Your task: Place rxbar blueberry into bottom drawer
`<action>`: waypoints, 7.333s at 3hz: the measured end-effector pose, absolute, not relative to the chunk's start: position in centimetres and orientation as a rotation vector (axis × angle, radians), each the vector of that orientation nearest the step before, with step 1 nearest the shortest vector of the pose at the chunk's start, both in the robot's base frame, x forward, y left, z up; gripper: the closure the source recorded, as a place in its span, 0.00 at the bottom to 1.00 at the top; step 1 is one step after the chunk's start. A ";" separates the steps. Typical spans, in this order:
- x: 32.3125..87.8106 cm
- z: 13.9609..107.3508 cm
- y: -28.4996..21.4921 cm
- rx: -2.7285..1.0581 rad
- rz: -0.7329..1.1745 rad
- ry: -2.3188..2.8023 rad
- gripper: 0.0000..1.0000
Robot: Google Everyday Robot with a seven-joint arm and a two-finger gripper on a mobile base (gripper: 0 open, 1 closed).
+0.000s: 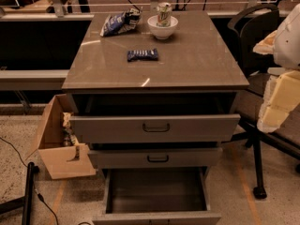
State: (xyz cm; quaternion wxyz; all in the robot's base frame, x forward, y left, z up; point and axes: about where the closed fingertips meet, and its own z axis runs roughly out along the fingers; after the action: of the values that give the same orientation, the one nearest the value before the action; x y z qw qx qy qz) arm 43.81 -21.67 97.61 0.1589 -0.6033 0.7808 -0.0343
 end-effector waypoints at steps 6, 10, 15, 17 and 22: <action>72.2 92.3 -7.6 -1.109 0.475 1.732 0.00; 78.5 87.4 -4.4 -0.977 0.407 1.762 0.00; 79.7 83.8 -1.8 -0.924 0.528 1.841 0.38; 79.4 83.1 -1.4 -0.918 0.563 1.871 0.83; 66.6 91.1 -10.1 -0.881 0.360 1.969 1.00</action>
Offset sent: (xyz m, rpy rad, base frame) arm 0.0312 0.0006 0.0140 0.3206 -0.1001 -0.1684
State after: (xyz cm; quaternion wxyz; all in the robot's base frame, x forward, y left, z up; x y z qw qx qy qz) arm 66.60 -10.06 91.08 0.4596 -0.3577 0.7996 0.1463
